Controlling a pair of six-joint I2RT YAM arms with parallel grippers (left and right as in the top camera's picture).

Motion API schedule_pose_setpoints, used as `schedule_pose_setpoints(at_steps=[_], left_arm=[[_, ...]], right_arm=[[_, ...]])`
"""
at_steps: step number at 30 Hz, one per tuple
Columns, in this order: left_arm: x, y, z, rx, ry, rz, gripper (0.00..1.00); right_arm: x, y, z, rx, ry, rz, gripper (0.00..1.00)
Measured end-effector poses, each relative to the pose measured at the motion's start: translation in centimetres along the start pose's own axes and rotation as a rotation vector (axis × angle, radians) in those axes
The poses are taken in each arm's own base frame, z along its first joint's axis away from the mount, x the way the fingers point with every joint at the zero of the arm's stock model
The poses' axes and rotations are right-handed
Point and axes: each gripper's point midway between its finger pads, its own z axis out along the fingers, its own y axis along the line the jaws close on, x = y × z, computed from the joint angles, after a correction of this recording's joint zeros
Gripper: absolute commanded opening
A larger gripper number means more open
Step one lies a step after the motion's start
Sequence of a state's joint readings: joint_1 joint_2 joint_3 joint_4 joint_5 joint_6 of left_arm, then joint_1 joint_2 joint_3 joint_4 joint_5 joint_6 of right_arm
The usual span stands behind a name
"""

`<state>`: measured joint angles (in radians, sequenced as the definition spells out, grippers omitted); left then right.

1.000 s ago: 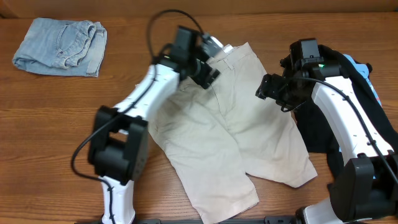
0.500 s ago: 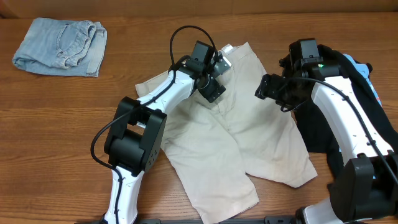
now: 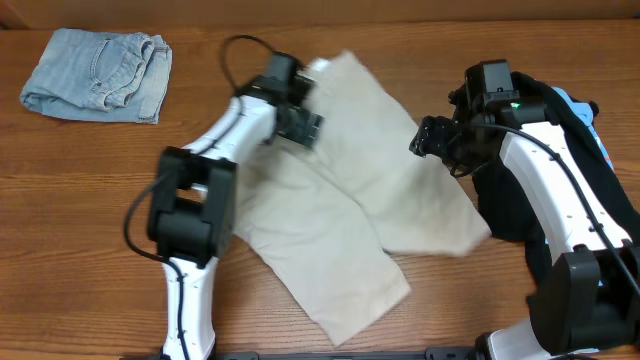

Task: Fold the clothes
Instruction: 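Grasp the shorts waistband near the button with the left gripper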

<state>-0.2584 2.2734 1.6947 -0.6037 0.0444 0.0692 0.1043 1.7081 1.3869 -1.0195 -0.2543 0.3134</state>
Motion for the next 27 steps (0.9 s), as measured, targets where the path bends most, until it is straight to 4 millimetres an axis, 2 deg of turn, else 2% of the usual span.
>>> schedule_pose_setpoints(at_steps=[4, 5, 6, 8, 10, 14, 18, 23, 27], left_arm=[[2.1, 8.6, -1.1, -0.063, 0.051, -0.232, 1.00], [2.4, 9.2, -1.2, -0.066, 0.056, -0.249, 0.99], [3.6, 11.8, -1.8, -0.068, 0.077, -0.327, 0.99], [4.6, 13.8, -2.4, -0.046, 0.093, -0.398, 0.97], [5.4, 15.0, -3.0, -0.009, 0.101, -0.446, 0.95], [5.8, 15.4, -3.4, 0.049, 0.104, -0.454, 0.95], [6.0, 15.1, -3.5, 0.056, 0.124, -0.425, 0.94], [6.4, 14.4, -3.7, 0.067, 0.158, -0.416, 0.93], [7.0, 13.5, -4.0, 0.090, 0.209, -0.398, 0.90]], right_arm=[[-0.5, -0.1, 1.2, 0.001, 0.004, 0.001, 0.79], [-0.6, -0.2, 1.5, 0.003, 0.007, 0.002, 0.79], [-0.7, -0.2, 1.9, 0.003, 0.008, 0.001, 0.79], [-0.9, -0.4, 2.7, 0.005, 0.014, 0.003, 0.79], [-1.4, -0.5, 3.6, 0.004, 0.010, 0.002, 0.79], [-2.4, -0.5, 5.3, -0.003, -0.005, -0.003, 0.78], [-3.4, -0.6, 7.1, -0.009, -0.022, -0.004, 0.71], [-2.9, -1.6, 9.9, 0.009, 0.028, 0.033, 0.61], [-2.3, -2.1, 11.8, 0.016, 0.066, 0.043, 0.43]])
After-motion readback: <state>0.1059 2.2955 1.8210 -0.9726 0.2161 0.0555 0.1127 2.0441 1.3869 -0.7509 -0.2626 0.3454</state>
